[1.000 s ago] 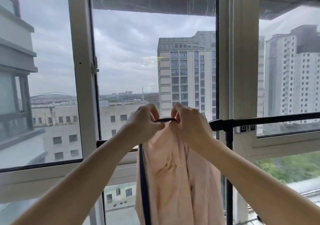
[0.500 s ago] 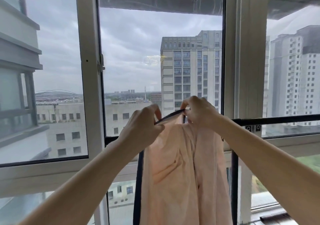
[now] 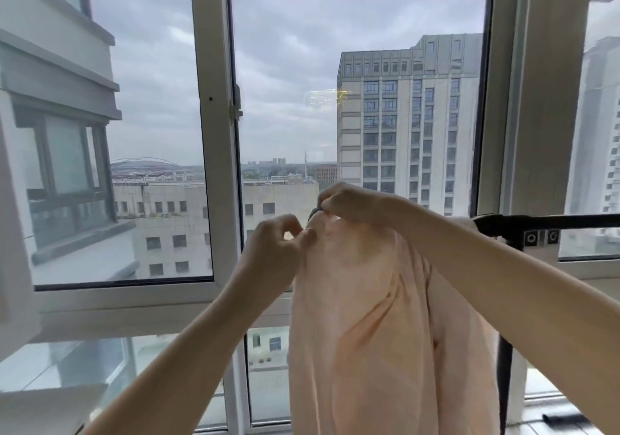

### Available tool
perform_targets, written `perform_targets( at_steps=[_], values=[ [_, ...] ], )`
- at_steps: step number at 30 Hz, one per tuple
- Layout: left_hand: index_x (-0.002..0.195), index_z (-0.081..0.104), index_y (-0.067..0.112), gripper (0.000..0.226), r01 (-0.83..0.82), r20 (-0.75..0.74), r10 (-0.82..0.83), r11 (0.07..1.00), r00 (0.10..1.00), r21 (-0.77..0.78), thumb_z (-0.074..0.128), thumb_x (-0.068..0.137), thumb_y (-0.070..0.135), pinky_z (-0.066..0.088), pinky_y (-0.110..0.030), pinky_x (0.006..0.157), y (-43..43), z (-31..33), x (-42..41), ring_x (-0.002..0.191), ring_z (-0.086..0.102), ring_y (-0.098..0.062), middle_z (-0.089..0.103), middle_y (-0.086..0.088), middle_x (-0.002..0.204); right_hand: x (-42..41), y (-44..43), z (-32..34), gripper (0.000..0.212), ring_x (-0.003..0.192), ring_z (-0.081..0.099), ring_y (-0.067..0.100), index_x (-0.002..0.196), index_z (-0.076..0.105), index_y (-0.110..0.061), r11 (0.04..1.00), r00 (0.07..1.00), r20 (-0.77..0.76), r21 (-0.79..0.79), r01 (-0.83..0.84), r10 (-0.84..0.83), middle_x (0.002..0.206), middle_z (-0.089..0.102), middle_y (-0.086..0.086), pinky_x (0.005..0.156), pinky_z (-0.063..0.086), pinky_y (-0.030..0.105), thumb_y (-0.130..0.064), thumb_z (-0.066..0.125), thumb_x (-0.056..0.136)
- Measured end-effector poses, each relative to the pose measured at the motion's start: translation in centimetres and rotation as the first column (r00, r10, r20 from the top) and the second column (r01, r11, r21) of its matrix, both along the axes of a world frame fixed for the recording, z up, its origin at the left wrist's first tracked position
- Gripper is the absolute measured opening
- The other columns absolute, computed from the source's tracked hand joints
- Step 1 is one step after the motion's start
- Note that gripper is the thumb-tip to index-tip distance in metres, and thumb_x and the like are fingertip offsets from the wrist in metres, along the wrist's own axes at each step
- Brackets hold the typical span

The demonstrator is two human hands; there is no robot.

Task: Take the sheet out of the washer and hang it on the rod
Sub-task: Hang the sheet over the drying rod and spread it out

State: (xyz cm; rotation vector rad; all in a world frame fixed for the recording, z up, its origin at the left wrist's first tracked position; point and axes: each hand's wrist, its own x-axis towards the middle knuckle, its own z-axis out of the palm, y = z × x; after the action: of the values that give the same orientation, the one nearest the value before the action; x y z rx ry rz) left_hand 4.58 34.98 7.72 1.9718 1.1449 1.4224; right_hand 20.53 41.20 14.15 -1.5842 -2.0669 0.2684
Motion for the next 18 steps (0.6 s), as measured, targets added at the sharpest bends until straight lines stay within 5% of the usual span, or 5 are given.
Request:
perform_targets(
  at_steps=[4, 7, 13, 18],
  values=[
    [0.077, 0.068, 0.008, 0.02, 0.178, 0.251, -0.116, 0.954, 0.961, -0.241, 0.063, 0.092, 0.021, 0.058, -0.048, 0.079, -0.1, -1.7, -2.4, 0.077, 0.069, -0.03, 0.068, -0.02, 0.085, -1.8, -0.3, -0.4, 0.029, 0.108, 0.055, 0.018, 0.113, 0.063, -0.02, 0.992, 0.96, 0.261, -0.099, -0.075, 0.099, 0.119, 0.059, 0.001, 0.095, 0.048, 0.037, -0.015, 0.05, 0.088],
    [0.085, 0.071, 0.007, 0.017, 0.325, 0.37, -0.188, 0.877, 0.91, -0.353, 0.06, 0.093, 0.018, 0.059, -0.041, 0.077, -0.4, -2.9, -3.2, 0.077, 0.071, -0.025, 0.073, -0.014, 0.086, -2.7, -0.6, -1.1, 0.032, 0.114, 0.051, 0.017, 0.124, 0.057, -0.022, 0.994, 0.941, 0.319, -0.035, -0.106, 0.112, 0.129, 0.053, 0.001, 0.094, 0.044, 0.031, -0.019, 0.047, 0.093],
    [0.087, 0.073, 0.011, 0.035, 0.343, 0.371, -0.177, 0.824, 0.911, -0.451, 0.055, 0.094, 0.04, 0.054, -0.039, 0.079, 0.0, -3.6, -3.2, 0.073, 0.067, -0.022, 0.073, -0.007, 0.083, -2.3, -2.4, -2.7, 0.026, 0.088, 0.059, 0.021, 0.111, 0.064, -0.012, 0.964, 0.936, 0.351, 0.251, -0.091, -0.003, 0.104, 0.064, 0.008, 0.078, 0.051, 0.033, -0.028, 0.048, 0.097],
    [0.097, 0.067, 0.006, 0.017, 0.301, 0.45, -0.115, 0.881, 0.886, -0.366, 0.058, 0.095, 0.021, 0.056, -0.032, 0.065, 0.8, -2.9, -2.8, 0.068, 0.067, -0.016, 0.069, -0.005, 0.084, 0.3, -4.4, -3.7, 0.018, 0.08, 0.064, 0.015, 0.101, 0.065, -0.014, 0.921, 0.937, 0.345, 0.38, -0.09, -0.05, 0.09, 0.067, -0.001, 0.076, 0.055, 0.033, -0.026, 0.053, 0.096]
  ],
)
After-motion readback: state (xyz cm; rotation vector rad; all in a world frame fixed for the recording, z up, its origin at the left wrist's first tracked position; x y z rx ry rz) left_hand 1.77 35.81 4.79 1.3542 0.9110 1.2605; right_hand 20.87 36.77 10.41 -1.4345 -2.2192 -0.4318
